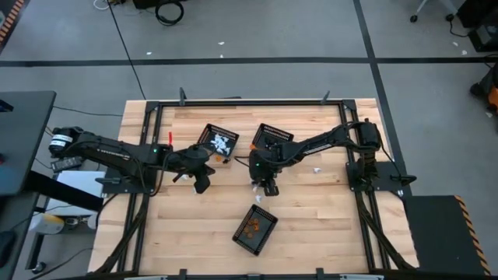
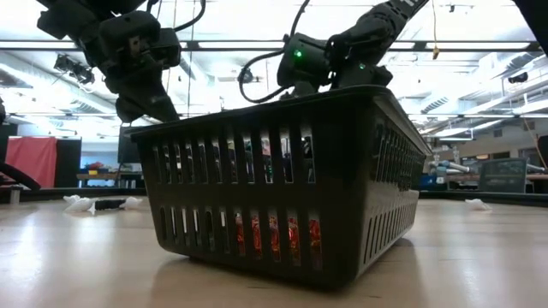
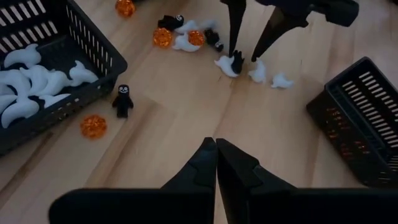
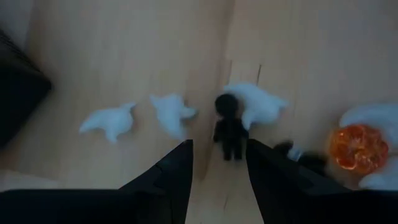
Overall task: Sort Halloween decoration
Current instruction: Put the black skeleton toy into the top right black basket
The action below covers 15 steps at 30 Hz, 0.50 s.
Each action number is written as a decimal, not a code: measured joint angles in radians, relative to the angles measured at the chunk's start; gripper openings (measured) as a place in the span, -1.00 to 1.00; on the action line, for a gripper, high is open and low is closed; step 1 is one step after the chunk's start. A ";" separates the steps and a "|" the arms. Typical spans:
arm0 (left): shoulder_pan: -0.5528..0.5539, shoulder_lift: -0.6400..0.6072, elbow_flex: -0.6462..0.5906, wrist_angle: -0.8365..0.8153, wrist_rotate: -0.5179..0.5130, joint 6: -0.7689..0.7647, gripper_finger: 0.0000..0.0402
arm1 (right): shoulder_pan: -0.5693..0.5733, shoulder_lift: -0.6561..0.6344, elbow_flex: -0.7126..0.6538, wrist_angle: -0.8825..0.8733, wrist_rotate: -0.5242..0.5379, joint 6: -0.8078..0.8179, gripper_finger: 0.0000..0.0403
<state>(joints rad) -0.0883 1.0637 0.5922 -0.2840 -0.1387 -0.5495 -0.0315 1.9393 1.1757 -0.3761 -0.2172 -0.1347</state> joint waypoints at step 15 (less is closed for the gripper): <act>0.000 0.001 0.000 -0.003 0.000 0.003 -0.90 | 0.031 -0.010 0.001 0.036 0.071 -0.023 -0.23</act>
<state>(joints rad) -0.0883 1.0643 0.5922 -0.2867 -0.1388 -0.5468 -0.0002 1.9293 1.1763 -0.3404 -0.1460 -0.1575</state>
